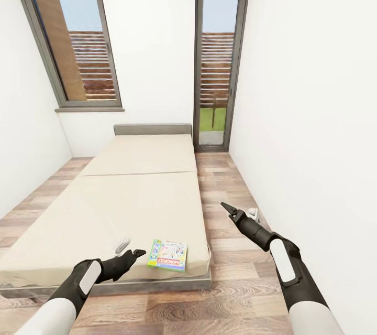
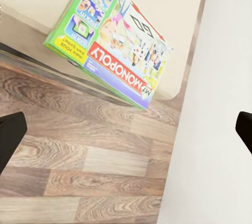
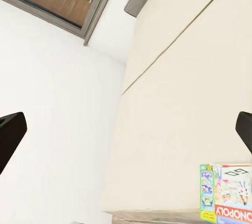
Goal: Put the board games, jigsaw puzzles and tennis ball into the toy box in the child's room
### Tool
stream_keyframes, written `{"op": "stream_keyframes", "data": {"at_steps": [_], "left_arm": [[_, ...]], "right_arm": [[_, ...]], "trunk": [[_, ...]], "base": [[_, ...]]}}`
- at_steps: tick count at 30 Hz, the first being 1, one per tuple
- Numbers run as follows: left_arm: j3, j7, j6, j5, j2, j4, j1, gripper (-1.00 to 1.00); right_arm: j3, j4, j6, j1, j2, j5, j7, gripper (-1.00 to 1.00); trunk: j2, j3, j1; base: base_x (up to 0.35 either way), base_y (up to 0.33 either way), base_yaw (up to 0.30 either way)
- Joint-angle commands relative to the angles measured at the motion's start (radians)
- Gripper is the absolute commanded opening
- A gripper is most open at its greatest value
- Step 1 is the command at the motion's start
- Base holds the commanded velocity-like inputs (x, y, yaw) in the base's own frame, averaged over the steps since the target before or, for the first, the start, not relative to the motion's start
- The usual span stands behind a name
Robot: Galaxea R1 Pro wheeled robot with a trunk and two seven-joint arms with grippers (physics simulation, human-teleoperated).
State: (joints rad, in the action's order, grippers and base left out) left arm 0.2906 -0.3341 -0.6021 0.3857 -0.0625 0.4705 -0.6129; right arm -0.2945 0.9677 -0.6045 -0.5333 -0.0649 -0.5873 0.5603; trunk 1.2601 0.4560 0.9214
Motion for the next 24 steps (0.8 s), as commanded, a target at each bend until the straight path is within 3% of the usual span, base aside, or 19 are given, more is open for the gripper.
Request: {"op": "stream_keyframes", "data": {"at_steps": [1,14,24], "left_arm": [[0.005,-0.002,-0.008,0.002,0.001,0.000,-0.001,1.00],[0.005,-0.002,-0.011,0.002,0.001,0.000,-0.001,1.00],[0.004,0.000,0.008,0.001,0.018,0.000,-0.001,1.00]], "right_arm": [[-0.004,0.000,-0.008,-0.001,-0.001,-0.004,0.001,1.00],[-0.008,0.000,-0.012,-0.001,0.001,-0.005,0.000,1.00],[-0.008,0.000,-0.013,-0.001,0.002,-0.005,0.000,1.00]], "trunk": [[0.008,0.004,0.004],[0.099,0.045,0.054],[0.169,0.076,0.092]], "base": [[0.000,0.000,0.000],[0.000,0.000,0.000],[0.000,0.000,0.000]]}}
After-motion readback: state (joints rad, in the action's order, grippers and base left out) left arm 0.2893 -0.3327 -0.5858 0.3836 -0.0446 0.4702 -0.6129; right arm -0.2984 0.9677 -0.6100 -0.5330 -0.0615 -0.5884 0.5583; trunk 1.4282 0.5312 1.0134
